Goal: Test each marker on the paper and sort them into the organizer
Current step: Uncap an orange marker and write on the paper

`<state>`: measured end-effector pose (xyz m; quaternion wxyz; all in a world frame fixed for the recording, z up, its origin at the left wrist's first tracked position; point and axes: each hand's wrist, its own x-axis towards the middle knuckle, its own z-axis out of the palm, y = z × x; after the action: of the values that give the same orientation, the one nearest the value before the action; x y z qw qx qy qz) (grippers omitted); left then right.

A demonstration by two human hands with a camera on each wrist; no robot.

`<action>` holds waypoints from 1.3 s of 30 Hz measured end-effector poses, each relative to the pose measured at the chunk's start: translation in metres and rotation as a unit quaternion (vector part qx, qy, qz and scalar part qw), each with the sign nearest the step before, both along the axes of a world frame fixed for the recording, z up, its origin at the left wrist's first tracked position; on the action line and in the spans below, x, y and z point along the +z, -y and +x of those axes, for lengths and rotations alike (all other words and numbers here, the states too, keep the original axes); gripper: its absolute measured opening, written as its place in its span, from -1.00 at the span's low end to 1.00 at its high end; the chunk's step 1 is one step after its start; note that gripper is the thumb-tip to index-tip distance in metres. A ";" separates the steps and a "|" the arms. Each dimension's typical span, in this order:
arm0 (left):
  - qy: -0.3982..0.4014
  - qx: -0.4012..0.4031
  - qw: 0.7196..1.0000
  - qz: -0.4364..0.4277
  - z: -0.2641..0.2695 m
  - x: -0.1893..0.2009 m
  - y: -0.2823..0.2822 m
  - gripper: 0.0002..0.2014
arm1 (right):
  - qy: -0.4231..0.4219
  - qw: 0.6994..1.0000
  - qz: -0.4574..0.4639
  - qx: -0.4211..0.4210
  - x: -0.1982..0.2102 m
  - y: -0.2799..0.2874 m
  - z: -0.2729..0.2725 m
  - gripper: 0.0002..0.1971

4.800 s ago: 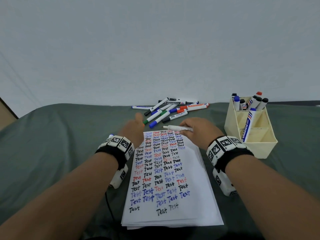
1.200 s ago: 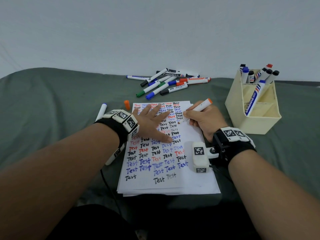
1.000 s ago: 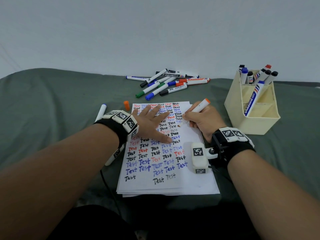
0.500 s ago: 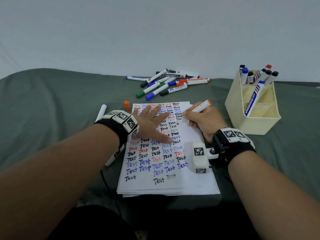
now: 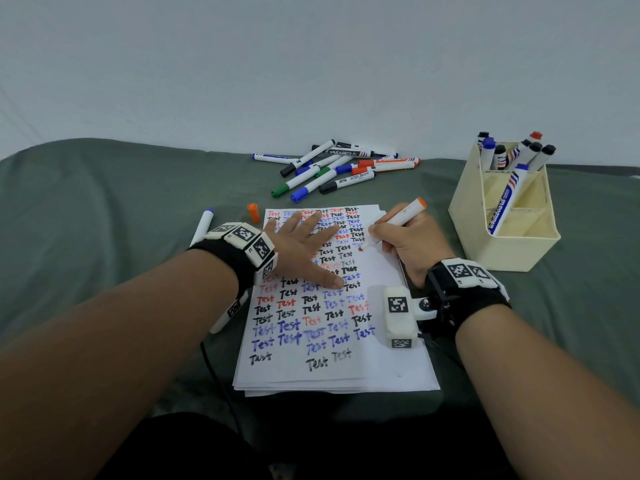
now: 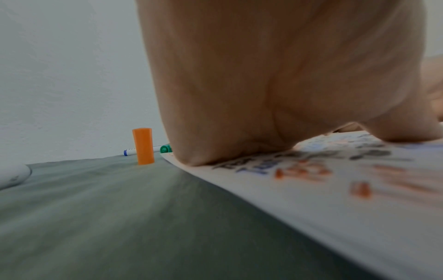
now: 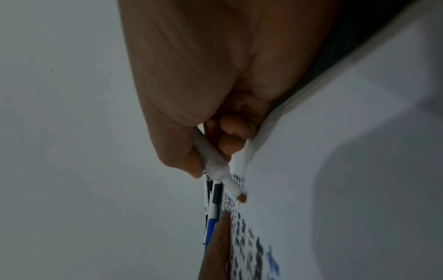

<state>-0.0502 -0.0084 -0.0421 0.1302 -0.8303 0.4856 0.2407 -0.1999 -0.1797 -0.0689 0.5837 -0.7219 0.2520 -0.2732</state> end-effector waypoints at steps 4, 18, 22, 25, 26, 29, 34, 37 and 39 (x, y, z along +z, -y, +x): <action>0.000 0.000 1.000 0.001 0.000 0.000 -0.001 0.24 | -0.004 1.000 -0.002 0.011 0.000 -0.001 0.000 -0.79; -0.003 0.000 1.000 0.001 -0.003 0.004 -0.002 0.22 | -0.008 1.000 -0.009 0.008 0.000 -0.001 -0.001 -0.81; -0.002 -0.002 1.000 0.001 -0.005 0.005 -0.003 0.23 | -0.004 1.000 -0.010 0.017 0.002 -0.003 -0.001 -0.81; -0.004 0.000 1.000 0.002 -0.004 0.005 -0.002 0.23 | -0.006 1.000 -0.007 0.019 0.001 -0.003 0.000 -0.83; -0.004 0.000 1.000 0.002 -0.004 0.005 -0.002 0.24 | -0.009 1.000 -0.007 0.017 0.001 -0.002 0.000 -0.83; -0.005 -0.001 1.000 0.001 -0.003 0.004 -0.002 0.24 | -0.014 1.000 -0.006 -0.002 -0.001 0.001 0.000 -0.85; -0.004 -0.003 1.000 -0.001 -0.002 0.002 -0.002 0.25 | 0.000 1.000 0.009 -0.016 -0.004 0.003 -0.001 -0.83; -0.004 -0.002 1.000 0.000 -0.002 0.002 -0.002 0.26 | -0.006 1.000 -0.001 -0.012 -0.003 0.002 -0.001 -0.82; -0.001 -0.002 1.000 0.001 -0.001 0.002 -0.001 0.26 | -0.012 1.000 -0.007 -0.008 -0.002 0.002 0.000 -0.83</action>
<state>-0.0516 -0.0071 -0.0406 0.1306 -0.8289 0.4873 0.2419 -0.2002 -0.1813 -0.0710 0.5734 -0.7273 0.2624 -0.2709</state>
